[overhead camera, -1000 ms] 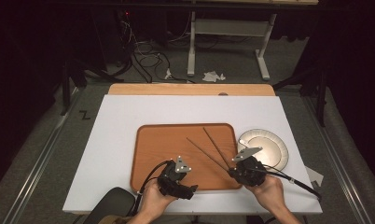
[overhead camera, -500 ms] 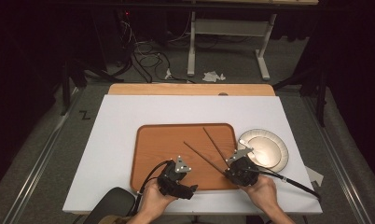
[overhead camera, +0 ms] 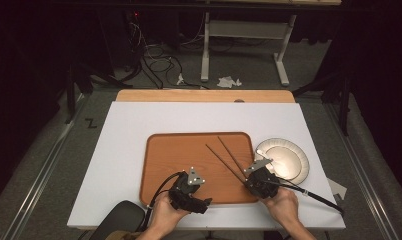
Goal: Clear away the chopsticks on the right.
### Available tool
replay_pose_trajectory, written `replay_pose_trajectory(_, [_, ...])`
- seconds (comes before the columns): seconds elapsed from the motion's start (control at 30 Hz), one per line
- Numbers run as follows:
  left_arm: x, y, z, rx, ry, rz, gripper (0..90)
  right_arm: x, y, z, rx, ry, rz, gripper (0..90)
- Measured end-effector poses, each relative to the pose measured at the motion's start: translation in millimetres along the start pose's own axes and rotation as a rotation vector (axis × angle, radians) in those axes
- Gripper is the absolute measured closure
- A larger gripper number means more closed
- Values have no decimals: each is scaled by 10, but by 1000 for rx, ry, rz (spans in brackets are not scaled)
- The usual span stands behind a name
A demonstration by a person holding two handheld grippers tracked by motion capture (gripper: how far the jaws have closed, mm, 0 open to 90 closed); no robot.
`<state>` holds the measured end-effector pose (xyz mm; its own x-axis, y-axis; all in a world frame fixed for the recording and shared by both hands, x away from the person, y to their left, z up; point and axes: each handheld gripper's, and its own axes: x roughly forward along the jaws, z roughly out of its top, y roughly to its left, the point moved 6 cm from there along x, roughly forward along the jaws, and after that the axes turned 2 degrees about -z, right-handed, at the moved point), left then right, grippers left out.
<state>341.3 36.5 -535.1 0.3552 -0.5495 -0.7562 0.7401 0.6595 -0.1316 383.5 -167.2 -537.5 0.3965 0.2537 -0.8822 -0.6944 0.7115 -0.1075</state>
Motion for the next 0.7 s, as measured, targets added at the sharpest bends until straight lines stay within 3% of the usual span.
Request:
replay_pose_trajectory(0.2, [-15,1,1,0,0,0,238,-24,4,-5,-10,-15,2,781])
replay_pose_trajectory(0.7, [-63,11,21,-7,-29,11,239,-383,19,-104,-27,-144,36,643])
